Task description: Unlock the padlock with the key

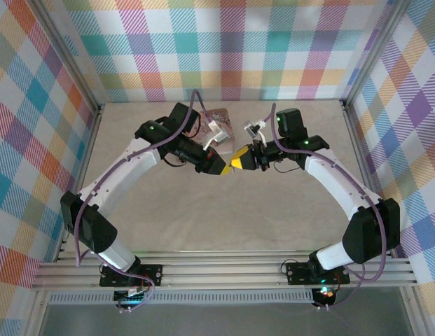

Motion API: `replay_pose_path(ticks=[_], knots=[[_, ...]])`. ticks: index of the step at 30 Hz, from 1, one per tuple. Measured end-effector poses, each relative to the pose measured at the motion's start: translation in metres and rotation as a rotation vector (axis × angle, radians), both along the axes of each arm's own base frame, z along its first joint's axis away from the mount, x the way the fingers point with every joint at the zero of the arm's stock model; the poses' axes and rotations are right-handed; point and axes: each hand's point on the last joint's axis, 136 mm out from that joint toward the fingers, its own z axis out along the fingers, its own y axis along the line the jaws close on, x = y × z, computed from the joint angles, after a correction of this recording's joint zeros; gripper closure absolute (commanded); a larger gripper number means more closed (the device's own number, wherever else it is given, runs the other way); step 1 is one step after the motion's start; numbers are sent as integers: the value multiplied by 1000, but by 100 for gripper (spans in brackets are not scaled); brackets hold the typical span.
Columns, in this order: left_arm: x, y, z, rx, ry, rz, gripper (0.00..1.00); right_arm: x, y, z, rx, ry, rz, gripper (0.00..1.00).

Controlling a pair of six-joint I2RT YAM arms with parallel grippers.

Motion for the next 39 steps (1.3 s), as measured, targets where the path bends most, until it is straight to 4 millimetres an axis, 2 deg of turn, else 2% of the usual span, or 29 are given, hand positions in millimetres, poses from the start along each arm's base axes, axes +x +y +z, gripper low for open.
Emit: replay_pose_path(ticks=[2,5,9,11,12,15,18,21,23,25,29,32,36,39], knots=[[0,0,0,-1,3,-1,100,-2,0,0,1,6,6,85],[-2,0,0,0,17,-4,100,-3,-1,-2,0,17,13,99],[-4,1,-3,13,38,-4,99,-5,-1,-5,-1,52,27,100],[-3,1,-4,19,45,3,83,-4,-1,-5,-5,60,23,100],[-1,1,-4,24,51,14,72,-3,-1,-5,-7,70,19,100],[14,3,-4,37,38,80,57,0,1,-5,-8,97,-2,100],[32,13,-8,39,60,196,52,12,-4,-12,-13,110,-80,100],[54,33,-9,11,78,368,50,22,-10,-21,-12,144,-169,100],[63,43,-8,-28,97,472,50,29,-13,-24,-7,148,-230,100],[69,46,-5,-95,121,556,49,38,-15,-23,5,141,-291,100],[76,33,-4,-232,173,663,47,54,-20,-15,50,126,-426,100],[74,10,-4,-303,223,689,48,64,-24,-10,88,139,-506,100],[75,-24,13,-425,275,689,51,75,-27,-2,131,155,-574,100],[79,-36,18,-494,309,704,54,79,-29,2,152,162,-607,100]])
